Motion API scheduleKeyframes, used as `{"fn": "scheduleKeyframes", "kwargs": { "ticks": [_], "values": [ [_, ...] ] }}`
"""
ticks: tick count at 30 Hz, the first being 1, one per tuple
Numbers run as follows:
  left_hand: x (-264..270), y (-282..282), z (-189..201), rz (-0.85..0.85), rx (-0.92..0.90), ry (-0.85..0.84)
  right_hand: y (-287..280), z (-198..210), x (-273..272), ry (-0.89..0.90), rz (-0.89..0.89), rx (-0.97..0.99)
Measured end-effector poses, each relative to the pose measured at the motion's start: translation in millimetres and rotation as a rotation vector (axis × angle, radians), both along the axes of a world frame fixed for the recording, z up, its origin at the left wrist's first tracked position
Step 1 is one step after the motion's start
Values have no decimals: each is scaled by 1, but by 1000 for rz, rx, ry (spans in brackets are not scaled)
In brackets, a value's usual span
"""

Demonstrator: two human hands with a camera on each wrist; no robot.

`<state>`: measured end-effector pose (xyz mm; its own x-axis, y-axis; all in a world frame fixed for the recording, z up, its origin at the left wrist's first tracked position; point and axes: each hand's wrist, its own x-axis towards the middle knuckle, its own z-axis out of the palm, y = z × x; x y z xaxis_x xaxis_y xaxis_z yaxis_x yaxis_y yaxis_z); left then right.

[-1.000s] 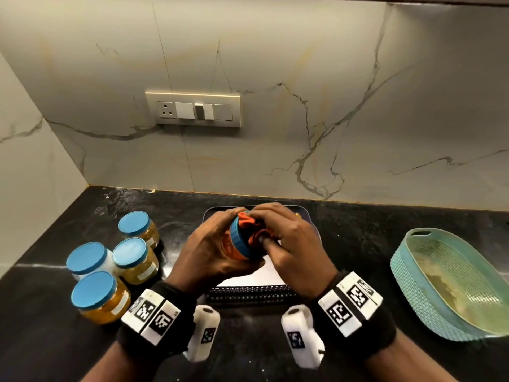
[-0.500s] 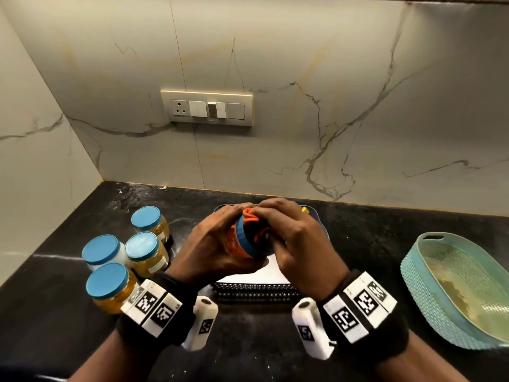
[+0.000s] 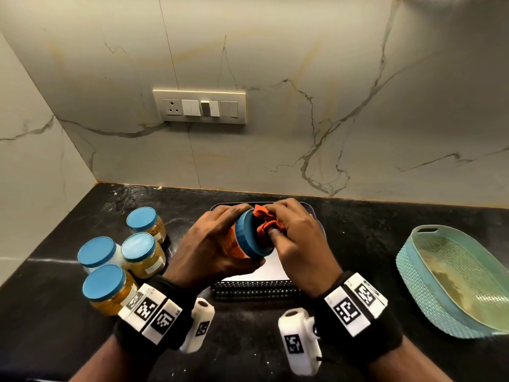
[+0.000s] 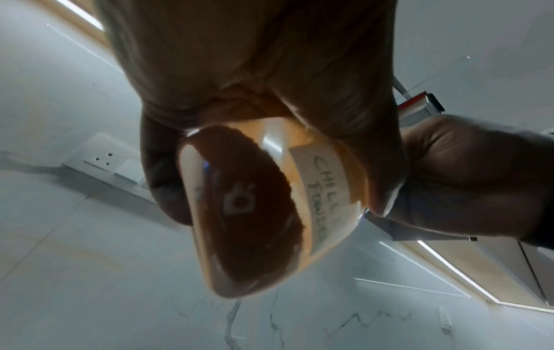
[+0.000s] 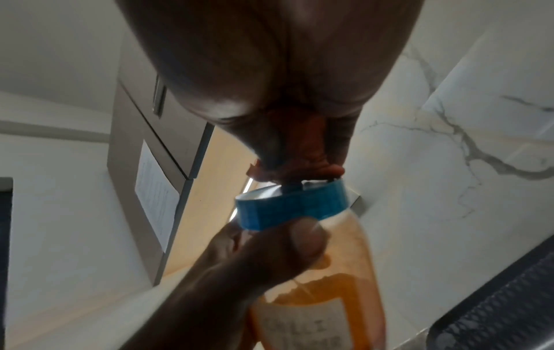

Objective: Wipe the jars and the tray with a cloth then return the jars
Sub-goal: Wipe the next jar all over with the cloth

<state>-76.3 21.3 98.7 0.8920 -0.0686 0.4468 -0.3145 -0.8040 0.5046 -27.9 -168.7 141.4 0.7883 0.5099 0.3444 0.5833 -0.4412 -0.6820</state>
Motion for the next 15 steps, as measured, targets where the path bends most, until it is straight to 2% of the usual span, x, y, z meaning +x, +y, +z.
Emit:
{"fn": "scheduleKeyframes", "kwargs": {
  "ticks": [3, 7, 15],
  "values": [
    [0, 2, 3, 0, 7, 14, 3, 7, -6, 17, 95, 56],
    [2, 12, 4, 23, 37, 9, 1, 13, -13, 22, 229, 23],
    [-2, 14, 6, 90, -6, -79, -13, 10, -18, -184, 227, -252]
  ]
}}
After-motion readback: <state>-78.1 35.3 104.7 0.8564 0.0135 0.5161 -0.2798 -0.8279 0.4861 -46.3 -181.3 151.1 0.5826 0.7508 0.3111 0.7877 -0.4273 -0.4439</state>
